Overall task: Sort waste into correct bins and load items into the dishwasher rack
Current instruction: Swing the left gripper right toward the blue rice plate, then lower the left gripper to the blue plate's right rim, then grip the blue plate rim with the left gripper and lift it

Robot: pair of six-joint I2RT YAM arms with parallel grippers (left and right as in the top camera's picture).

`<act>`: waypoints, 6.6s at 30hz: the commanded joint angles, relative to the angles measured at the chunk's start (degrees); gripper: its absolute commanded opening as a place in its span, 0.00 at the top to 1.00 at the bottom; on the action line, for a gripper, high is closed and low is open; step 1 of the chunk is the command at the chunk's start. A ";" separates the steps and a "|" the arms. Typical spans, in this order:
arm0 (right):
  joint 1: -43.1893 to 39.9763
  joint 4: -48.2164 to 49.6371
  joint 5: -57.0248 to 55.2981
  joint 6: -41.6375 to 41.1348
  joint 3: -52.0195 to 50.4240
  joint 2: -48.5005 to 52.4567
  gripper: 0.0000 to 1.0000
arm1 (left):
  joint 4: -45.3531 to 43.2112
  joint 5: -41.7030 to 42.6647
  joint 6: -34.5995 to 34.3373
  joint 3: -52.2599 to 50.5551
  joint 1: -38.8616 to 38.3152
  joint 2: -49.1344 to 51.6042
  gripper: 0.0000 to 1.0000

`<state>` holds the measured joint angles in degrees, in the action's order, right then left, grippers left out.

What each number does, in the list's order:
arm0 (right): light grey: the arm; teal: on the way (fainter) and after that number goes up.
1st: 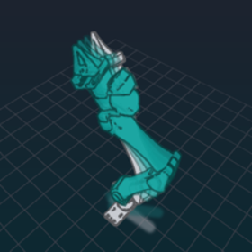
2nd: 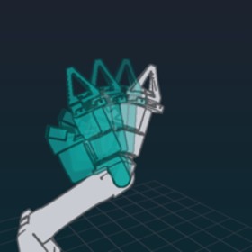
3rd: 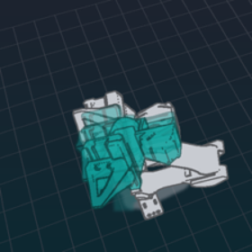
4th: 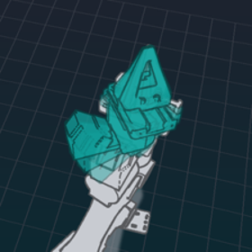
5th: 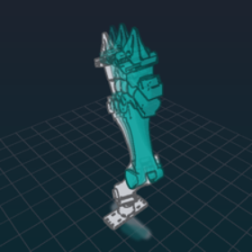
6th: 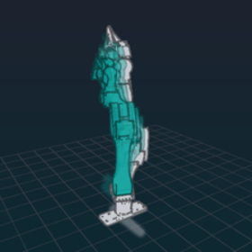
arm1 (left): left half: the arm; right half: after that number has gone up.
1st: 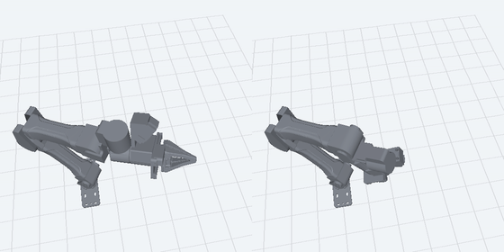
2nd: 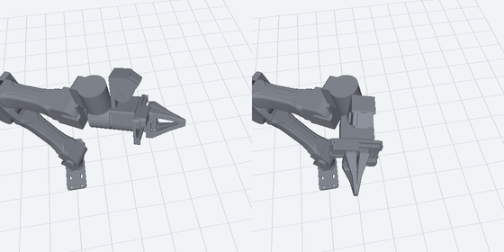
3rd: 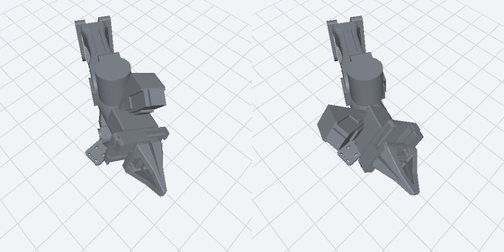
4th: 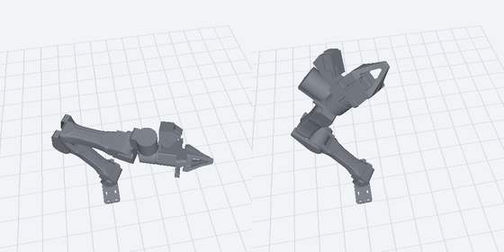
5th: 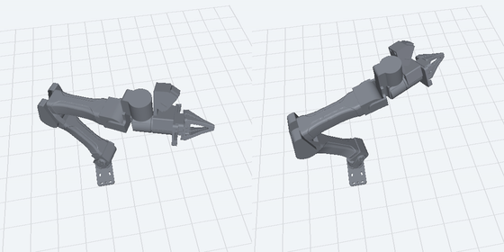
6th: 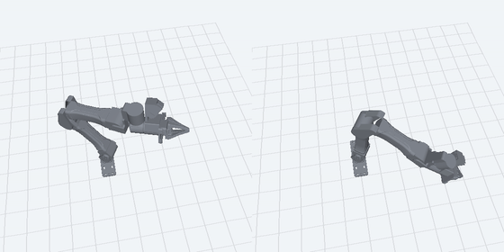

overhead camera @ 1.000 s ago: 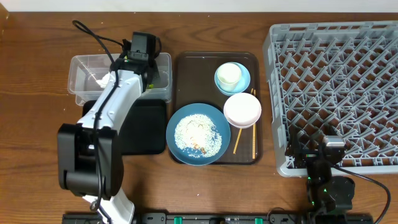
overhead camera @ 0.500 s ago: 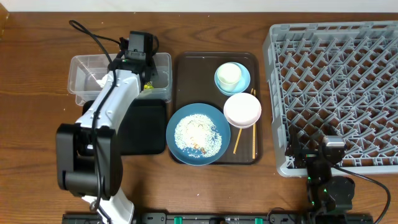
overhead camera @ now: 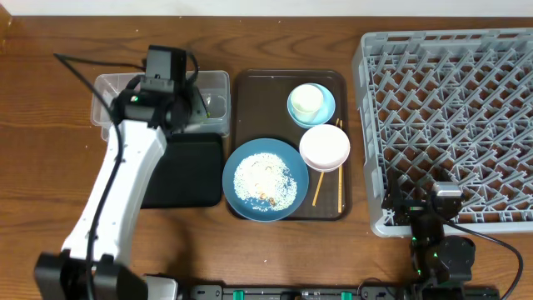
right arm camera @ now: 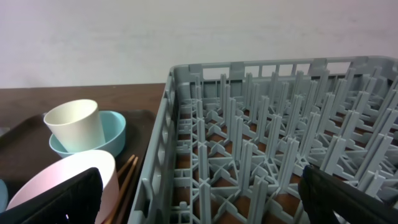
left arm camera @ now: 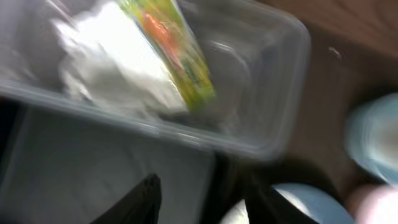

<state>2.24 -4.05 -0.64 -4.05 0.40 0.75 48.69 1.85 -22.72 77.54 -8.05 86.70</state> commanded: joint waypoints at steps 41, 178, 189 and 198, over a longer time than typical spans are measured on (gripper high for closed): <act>0.46 -0.24 0.04 -0.13 -0.11 0.15 0.01 | -1.95 6.05 -6.78 -6.23 -43.04 -2.23 0.13; 0.46 -0.24 0.04 -0.13 -0.11 0.15 0.01 | -9.73 -2.99 -8.24 -8.90 -45.53 18.71 0.94; 0.46 -0.24 0.04 -0.13 -0.11 0.15 0.01 | -7.15 -2.99 -8.22 -8.20 -45.53 16.00 0.94; 0.46 -0.24 0.04 -0.13 -0.11 0.15 0.01 | -6.40 -2.99 -8.24 -8.13 -45.53 13.29 0.94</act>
<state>2.24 -4.05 -0.64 -4.05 0.40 0.91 41.60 -1.65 -30.02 69.04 -53.76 102.30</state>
